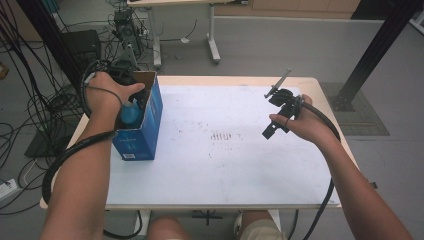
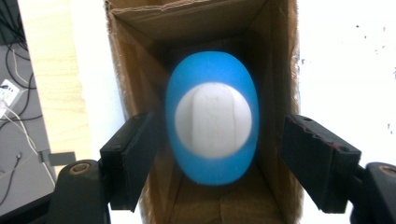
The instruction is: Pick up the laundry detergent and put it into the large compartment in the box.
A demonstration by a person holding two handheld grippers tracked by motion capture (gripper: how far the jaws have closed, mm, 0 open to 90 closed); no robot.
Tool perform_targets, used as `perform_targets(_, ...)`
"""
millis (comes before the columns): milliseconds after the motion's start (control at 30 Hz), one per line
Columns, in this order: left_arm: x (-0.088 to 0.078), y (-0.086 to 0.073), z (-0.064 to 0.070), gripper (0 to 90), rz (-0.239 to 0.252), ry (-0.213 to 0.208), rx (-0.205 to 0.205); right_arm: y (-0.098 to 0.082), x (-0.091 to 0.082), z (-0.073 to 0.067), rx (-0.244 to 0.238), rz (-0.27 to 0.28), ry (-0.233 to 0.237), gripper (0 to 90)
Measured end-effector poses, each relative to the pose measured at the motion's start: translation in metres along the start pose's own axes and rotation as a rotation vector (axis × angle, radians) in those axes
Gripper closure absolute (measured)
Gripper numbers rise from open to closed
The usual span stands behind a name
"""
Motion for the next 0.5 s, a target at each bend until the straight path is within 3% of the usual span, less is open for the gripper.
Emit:
perform_targets(200, -0.02, -0.005, 0.002, 23.4, 0.029, -0.01, 0.03, 0.001, 0.001, 0.002, 0.005, 0.001, 0.004, 5.0)
perform_targets(500, -0.042, -0.01, 0.026, 20.0, 0.076, -0.036, 0.142, 0.008, 0.005, 0.001, 0.002, -0.007, 0.009, 5.0)
Point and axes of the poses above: each handheld gripper's, and its own axes: x roughly forward along the jaws, y roughly out of its top, z roughly to its right, the point moved 8 cm from there along x, roughly forward along the jaws, and after that the axes turned 15 degrees about x, right-handed, at the moved point
